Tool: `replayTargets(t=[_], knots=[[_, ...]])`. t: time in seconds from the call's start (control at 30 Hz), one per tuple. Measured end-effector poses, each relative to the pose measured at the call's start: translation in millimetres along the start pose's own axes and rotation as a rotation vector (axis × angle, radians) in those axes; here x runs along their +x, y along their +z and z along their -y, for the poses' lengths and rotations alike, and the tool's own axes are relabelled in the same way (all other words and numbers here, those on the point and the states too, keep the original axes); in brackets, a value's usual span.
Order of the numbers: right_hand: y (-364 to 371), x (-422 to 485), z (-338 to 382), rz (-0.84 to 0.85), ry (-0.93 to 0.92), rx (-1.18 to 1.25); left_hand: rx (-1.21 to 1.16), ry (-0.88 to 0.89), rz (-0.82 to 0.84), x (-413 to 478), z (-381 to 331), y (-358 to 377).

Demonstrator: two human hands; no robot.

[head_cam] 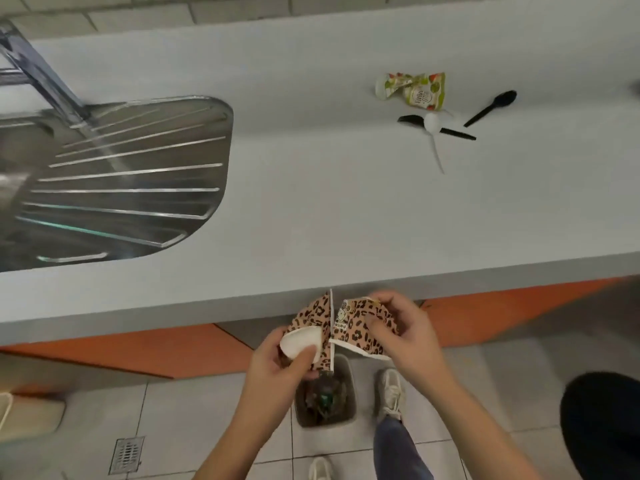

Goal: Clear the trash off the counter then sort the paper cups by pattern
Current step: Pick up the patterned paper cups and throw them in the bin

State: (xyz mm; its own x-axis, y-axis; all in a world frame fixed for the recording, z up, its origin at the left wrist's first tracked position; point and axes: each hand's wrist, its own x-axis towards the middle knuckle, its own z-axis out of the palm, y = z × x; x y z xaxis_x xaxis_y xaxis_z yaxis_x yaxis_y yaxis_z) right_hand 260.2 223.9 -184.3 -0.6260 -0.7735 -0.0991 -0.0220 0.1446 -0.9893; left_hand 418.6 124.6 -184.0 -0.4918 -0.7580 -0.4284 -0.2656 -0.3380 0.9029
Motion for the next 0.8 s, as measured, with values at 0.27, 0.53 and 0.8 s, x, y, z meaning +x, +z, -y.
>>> replayTargets(t=[0.27, 0.53, 0.8], knots=[[48.0, -7.9, -174.9, -0.005, 0.363, -0.416, 0.591, -0.244, -0.041, 61.3, 149.2, -15.0], [70.9, -1.1, -256.1, 0.119, 0.565, -0.737, 0.804, -0.378, 0.036, 110.1, 212.8, -7.7], [67.7, -0.8, -214.9, -0.018, 0.392, -0.625, 0.734, 0.066, 0.000, 90.7, 170.6, -6.5]])
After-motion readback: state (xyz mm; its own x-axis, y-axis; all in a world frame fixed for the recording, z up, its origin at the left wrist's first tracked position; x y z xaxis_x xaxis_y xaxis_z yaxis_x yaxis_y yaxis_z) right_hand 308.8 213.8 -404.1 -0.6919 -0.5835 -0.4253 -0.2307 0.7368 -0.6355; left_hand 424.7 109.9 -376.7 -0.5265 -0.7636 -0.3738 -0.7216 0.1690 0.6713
